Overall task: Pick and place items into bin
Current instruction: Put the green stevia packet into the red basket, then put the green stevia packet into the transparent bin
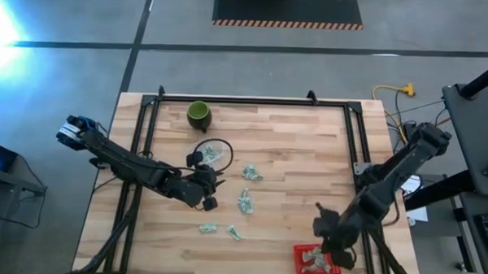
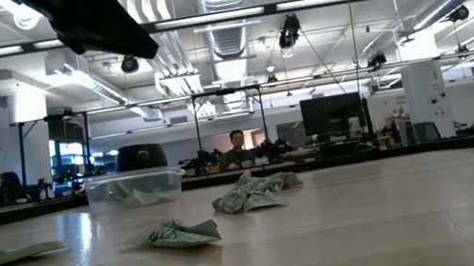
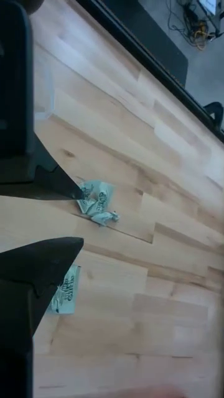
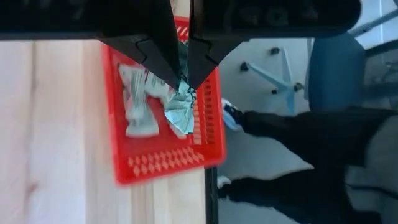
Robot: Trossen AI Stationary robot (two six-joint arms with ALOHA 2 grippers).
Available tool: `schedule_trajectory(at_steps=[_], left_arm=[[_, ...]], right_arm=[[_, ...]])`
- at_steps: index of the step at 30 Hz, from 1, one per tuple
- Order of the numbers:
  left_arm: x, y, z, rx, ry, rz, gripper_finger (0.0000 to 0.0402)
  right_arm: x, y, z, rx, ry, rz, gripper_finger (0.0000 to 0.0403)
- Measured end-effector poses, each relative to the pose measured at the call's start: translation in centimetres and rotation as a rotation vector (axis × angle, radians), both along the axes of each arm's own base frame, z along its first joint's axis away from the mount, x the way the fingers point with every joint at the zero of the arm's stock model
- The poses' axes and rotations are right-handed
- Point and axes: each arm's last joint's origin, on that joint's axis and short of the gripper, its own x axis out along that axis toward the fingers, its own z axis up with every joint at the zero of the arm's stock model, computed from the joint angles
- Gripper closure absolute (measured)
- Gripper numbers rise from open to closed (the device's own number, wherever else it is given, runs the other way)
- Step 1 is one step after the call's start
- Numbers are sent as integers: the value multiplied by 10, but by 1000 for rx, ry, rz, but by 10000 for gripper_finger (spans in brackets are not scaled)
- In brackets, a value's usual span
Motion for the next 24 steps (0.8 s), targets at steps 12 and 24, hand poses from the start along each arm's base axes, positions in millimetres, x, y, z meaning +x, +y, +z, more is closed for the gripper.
schedule_trajectory(at_steps=[12,24], left_arm=[[14,-6,-16,-26,33,-32,312],[15,-4,-18,-110,75,-111,312]], right_arm=[[-3,35,-47,-94,174,-11,390],[-6,40,-51,-106,175,1,299]])
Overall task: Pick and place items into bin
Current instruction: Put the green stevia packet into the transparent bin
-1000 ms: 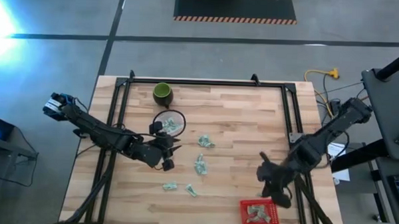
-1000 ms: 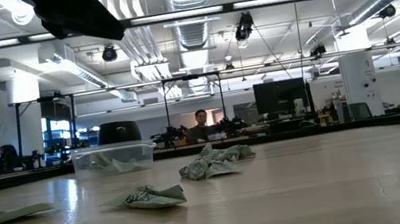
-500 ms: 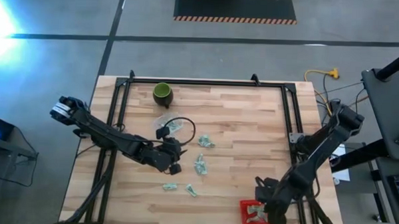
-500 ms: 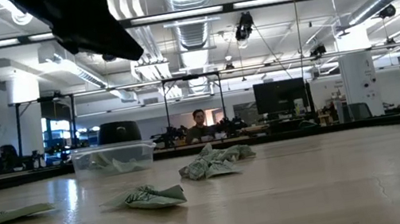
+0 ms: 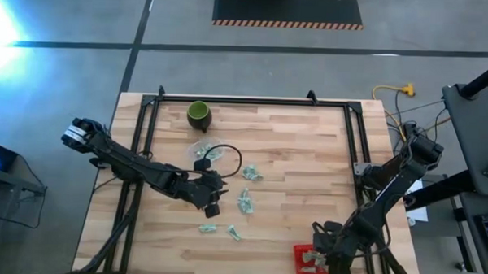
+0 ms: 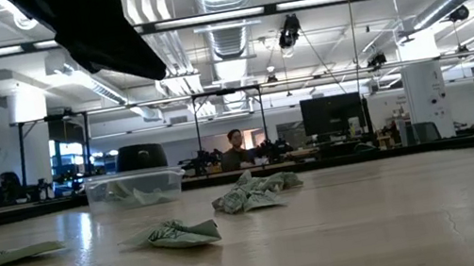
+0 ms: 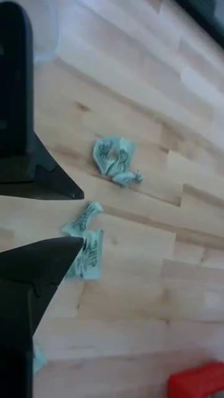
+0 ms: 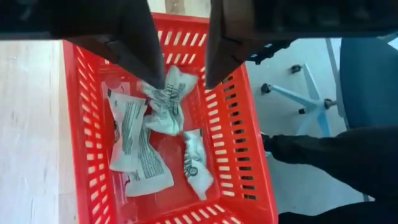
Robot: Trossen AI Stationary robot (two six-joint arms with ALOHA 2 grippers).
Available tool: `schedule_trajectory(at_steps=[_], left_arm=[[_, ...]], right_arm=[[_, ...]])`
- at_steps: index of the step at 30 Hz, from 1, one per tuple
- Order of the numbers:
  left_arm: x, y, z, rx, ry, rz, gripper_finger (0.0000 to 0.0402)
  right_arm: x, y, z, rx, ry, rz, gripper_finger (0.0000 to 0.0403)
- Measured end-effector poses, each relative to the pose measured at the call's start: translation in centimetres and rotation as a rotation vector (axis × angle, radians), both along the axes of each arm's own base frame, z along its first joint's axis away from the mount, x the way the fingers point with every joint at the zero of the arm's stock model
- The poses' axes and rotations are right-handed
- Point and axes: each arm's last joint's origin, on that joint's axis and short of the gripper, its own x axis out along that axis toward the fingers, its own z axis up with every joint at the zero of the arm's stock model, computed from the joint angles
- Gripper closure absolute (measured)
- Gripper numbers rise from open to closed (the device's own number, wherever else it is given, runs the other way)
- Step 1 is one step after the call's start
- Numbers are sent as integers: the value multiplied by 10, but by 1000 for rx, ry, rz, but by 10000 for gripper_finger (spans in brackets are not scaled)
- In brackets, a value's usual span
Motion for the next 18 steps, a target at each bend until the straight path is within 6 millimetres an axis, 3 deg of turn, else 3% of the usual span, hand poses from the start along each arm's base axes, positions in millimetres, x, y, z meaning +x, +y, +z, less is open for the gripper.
schedule_trajectory(at_steps=[5,10,18], left_arm=[[0,1,-4,-114,98,-172,312],[-10,-5,-11,-259,266,-401,312],[-19,-15,-15,-378,356,-372,312]], right_arm=[[-1,-1,-1,-11,5,7,259],[-1,-1,-1,-24,-16,33,248],[0,-2,2,-36,-49,13,263]])
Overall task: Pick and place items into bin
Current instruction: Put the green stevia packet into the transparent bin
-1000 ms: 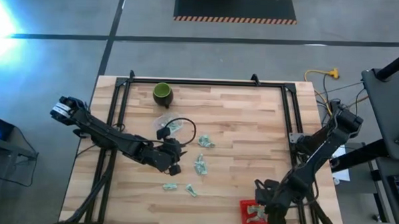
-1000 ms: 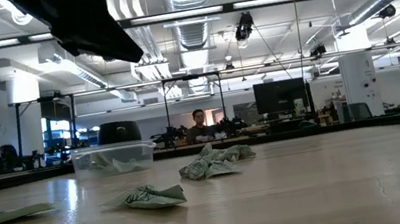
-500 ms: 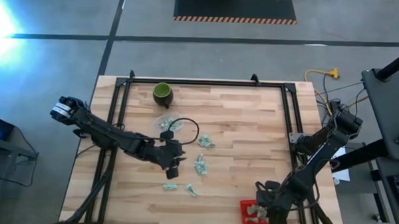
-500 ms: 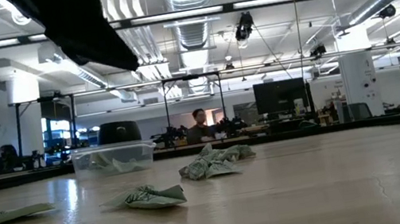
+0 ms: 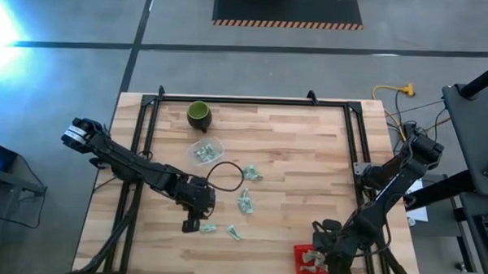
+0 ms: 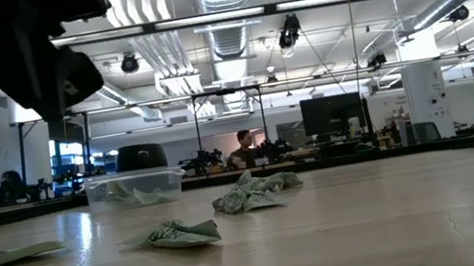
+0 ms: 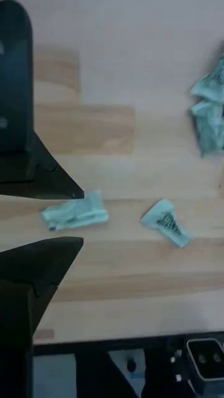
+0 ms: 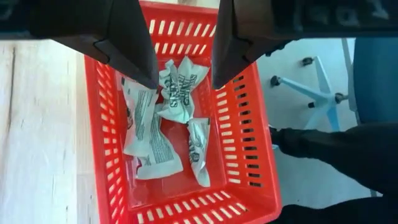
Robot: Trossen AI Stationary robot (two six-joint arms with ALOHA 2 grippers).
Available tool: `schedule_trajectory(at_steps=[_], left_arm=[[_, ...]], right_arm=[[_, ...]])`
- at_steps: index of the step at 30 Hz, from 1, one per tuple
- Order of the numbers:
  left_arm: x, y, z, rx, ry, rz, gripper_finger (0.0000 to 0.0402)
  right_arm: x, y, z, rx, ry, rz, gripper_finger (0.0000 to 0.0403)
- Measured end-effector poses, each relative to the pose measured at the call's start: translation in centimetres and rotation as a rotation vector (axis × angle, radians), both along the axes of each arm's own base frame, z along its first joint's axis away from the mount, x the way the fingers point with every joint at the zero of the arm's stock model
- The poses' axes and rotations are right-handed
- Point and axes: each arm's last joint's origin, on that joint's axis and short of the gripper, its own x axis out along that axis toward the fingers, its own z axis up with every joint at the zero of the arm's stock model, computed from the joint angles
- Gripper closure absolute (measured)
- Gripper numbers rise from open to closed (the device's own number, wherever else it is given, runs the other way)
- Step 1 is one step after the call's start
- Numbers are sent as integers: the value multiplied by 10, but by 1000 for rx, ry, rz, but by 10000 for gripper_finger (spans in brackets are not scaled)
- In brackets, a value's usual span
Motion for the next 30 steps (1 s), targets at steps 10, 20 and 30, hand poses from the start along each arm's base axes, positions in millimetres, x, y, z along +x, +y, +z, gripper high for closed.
schedule_trajectory(at_steps=[10,20,30], left_arm=[[-3,-13,-6,22,20,70,312],[7,-36,-46,9,183,78,312],[11,-41,-49,-27,191,128,298]], right_arm=[[-6,-17,38,-10,-250,-57,281],[-17,-45,74,-125,-533,-150,288],[-29,-68,95,-232,-699,-199,287]])
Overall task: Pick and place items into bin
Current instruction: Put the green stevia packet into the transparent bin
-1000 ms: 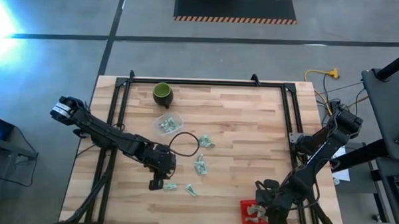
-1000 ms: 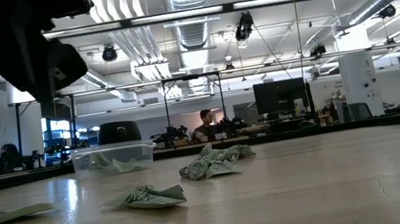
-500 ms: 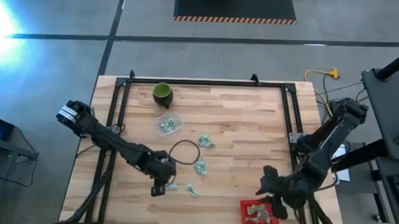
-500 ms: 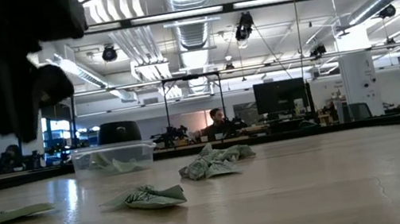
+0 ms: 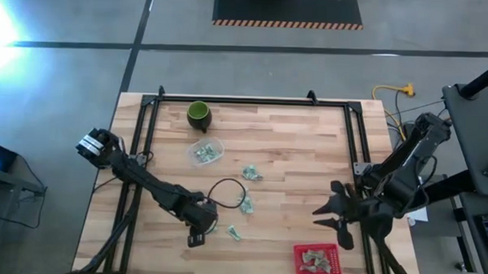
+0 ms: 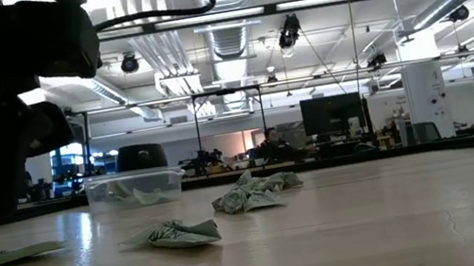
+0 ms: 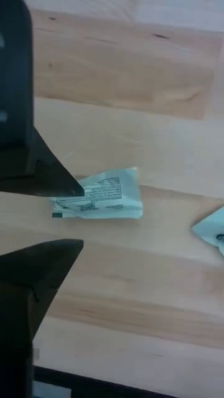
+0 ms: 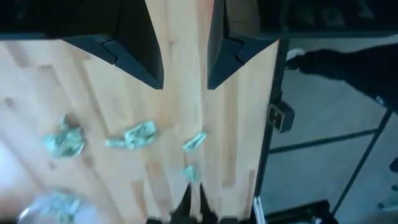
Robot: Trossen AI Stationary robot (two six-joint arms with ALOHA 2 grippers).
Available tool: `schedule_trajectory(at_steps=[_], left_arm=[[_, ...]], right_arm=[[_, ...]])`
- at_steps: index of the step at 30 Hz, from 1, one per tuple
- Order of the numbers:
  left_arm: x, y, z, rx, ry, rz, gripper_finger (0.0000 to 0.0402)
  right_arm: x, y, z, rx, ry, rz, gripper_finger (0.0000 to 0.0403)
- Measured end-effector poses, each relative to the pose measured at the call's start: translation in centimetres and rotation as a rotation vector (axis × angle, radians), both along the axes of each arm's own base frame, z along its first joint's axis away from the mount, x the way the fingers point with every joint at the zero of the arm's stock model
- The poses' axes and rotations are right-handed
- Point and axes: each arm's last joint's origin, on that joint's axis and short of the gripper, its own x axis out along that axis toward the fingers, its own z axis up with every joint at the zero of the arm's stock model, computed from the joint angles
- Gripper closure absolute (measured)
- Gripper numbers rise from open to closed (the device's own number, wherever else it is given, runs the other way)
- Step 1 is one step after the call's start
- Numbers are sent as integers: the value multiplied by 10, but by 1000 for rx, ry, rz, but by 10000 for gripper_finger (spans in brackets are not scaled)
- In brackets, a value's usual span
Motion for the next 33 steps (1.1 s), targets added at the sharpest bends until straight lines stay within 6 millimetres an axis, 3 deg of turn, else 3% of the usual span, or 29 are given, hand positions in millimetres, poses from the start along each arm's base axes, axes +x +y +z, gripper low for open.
schedule_trajectory(at_steps=[12,17,33], left_arm=[[6,-1,-9,42,-21,77,210],[9,-6,-22,65,6,43,205],[4,-17,-37,173,60,16,206]], right_arm=[[-4,-9,7,-88,-64,-11,287],[-4,-9,4,-92,-58,-12,292],[-4,-9,4,-94,-64,-23,296]])
